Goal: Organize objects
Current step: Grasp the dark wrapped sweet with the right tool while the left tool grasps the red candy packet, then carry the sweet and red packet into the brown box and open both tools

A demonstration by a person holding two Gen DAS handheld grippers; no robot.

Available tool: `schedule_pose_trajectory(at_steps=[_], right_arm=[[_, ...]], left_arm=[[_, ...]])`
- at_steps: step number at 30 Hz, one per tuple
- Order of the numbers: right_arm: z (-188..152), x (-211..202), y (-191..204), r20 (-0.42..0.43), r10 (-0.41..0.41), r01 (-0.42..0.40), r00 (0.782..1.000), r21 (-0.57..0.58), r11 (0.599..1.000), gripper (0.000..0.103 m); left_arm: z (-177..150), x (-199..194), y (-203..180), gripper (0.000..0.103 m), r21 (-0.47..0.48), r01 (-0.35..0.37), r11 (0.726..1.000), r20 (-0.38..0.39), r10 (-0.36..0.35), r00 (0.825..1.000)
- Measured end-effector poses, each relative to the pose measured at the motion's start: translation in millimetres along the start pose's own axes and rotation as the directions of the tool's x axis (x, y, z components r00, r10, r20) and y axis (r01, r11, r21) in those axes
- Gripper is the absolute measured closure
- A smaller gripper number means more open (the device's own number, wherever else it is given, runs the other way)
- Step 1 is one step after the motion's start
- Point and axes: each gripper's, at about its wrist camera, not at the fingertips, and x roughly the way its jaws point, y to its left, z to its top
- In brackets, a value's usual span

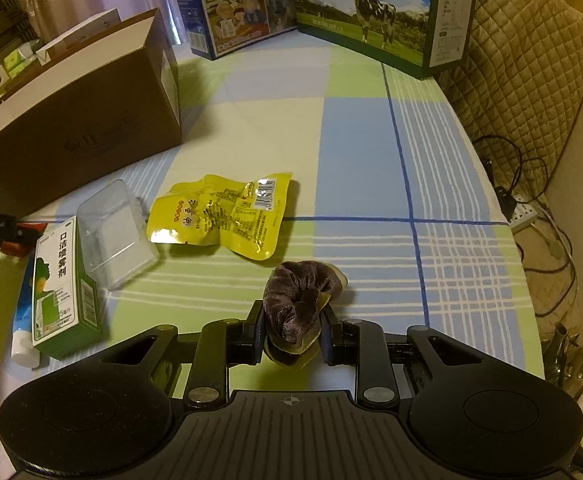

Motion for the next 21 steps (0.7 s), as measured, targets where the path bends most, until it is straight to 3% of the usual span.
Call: schedule_pose_trajectory(at_steps=[4,13,21], right_arm=[[2,1,3,-0.002,0.01,-0.01,1.0,-0.006,1.0,0.08],[4,-5,14,0.011,0.044,-0.044,0.999,-0.026,0.999,0.08],[11,-18,32,0.046,0.113,-0.11,0.993,-0.058,0.992,0.08]], left_arm=[[-5,-2,6,0.076,0.041,0.0,0.999,0.013,-0.001,1.0],[-31,-15,20,0.079,0.042,-0.006,0.999,0.01,0.005,1.0],[-56,-36,37,0.08,-0.015,-0.02,1.0,0.007,0.02,1.0]])
